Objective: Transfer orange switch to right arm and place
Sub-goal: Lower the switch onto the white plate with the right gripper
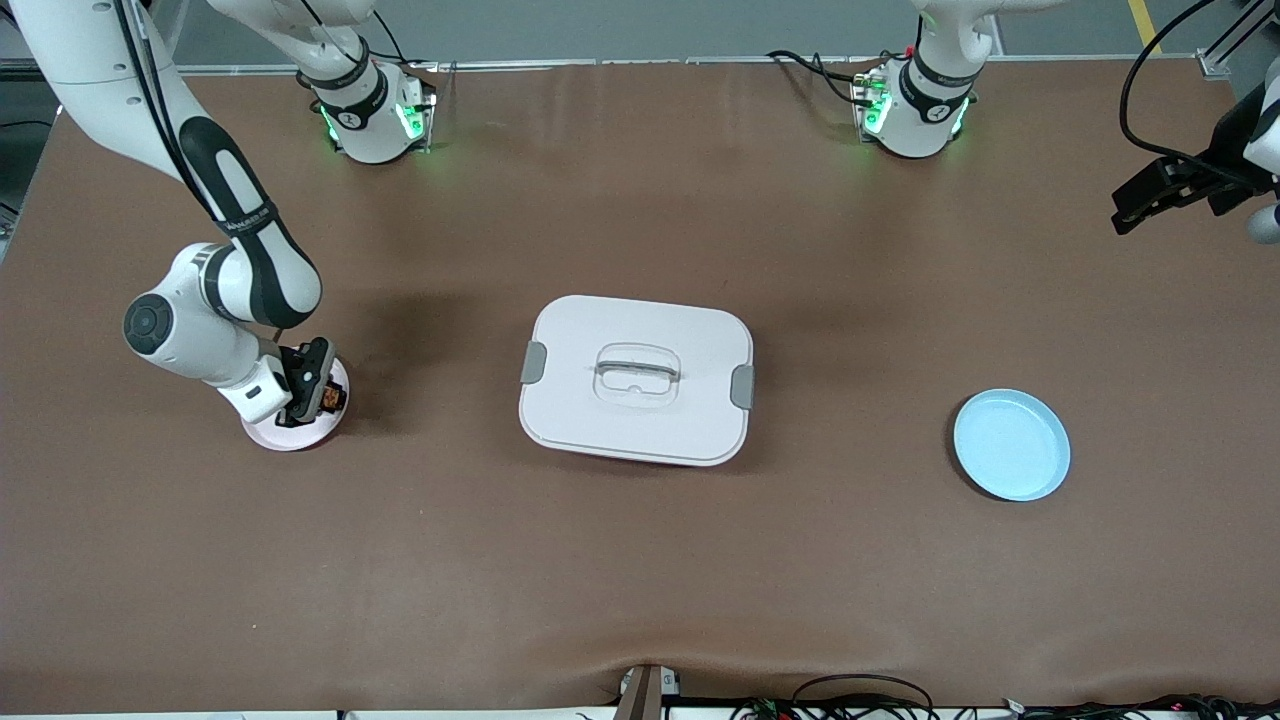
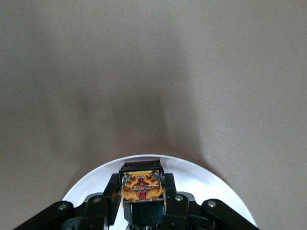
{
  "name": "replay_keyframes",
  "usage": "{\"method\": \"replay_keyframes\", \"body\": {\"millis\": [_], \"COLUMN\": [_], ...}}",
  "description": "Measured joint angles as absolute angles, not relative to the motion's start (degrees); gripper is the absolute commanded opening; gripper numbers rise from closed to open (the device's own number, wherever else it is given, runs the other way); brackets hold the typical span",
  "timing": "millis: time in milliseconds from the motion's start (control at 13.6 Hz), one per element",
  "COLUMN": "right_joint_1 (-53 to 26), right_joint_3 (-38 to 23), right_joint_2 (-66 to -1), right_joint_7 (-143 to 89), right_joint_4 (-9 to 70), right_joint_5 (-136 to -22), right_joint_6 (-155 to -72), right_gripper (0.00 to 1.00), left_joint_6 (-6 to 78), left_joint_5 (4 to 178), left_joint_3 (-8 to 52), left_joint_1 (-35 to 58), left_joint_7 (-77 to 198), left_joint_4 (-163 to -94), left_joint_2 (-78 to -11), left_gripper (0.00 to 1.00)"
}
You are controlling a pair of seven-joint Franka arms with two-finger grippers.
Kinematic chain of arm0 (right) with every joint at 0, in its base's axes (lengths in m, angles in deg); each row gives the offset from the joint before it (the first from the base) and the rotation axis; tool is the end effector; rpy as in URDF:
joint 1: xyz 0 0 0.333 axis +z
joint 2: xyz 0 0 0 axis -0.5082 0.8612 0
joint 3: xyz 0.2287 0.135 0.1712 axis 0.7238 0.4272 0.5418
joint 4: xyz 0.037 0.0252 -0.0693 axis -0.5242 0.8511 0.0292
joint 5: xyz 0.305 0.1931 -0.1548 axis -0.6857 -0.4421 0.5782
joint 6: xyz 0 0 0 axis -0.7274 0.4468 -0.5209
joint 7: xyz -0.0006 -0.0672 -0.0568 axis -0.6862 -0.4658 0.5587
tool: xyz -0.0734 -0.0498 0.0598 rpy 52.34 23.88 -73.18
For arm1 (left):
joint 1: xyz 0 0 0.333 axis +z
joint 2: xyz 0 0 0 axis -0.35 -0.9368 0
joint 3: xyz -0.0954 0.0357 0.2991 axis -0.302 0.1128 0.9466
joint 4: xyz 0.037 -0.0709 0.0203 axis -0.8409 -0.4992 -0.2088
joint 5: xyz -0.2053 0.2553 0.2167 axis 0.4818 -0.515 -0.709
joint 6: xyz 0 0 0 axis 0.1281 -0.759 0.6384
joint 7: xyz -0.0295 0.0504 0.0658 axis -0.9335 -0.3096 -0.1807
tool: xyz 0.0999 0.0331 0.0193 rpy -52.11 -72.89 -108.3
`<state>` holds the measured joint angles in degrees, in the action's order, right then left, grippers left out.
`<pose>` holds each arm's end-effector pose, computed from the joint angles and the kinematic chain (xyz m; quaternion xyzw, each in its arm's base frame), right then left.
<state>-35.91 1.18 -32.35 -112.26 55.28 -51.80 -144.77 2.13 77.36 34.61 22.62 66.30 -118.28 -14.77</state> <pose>0.5637 -0.0238 0.1923 -0.7679 -0.6377 -0.0317 0.0521 0.5187 -0.0253 0.6577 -0.9957 -0.0790 0.0153 0.0470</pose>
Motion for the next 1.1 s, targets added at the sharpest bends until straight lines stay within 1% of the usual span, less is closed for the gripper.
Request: {"method": "replay_keyframes", "body": {"millis": [368, 736, 1031, 1104], "right_joint_1": [-37.04, -39.21, -39.23, -39.22], "right_joint_3": [0.38, 0.24, 0.36, 0.38], "right_joint_2": [-32.35, -32.00, -31.34, -31.31], "right_joint_7": [-114.03, -115.88, -115.89, -115.89], "right_joint_4": [53.32, 53.23, 53.26, 53.26], "right_joint_5": [-51.79, -51.79, -51.79, -51.79], "right_joint_6": [-144.74, -144.27, -141.31, -141.21], "right_gripper": [0.00, 0.00, 0.00, 0.02], "left_joint_6": [1.36, 2.22, 2.48, 2.48], "left_joint_5": [77.91, 79.67, 79.70, 79.70], "left_joint_3": [34.66, 34.69, 34.67, 34.67], "left_joint_1": [22.68, 23.33, 23.32, 23.32], "left_joint_7": [66.30, 66.30, 66.30, 66.30], "left_joint_4": [-118.93, -121.28, -121.73, -121.74], "left_joint_2": [-12.98, -11.69, -11.32, -11.30], "left_gripper": [1.00, 1.00, 1.00, 1.00]}}
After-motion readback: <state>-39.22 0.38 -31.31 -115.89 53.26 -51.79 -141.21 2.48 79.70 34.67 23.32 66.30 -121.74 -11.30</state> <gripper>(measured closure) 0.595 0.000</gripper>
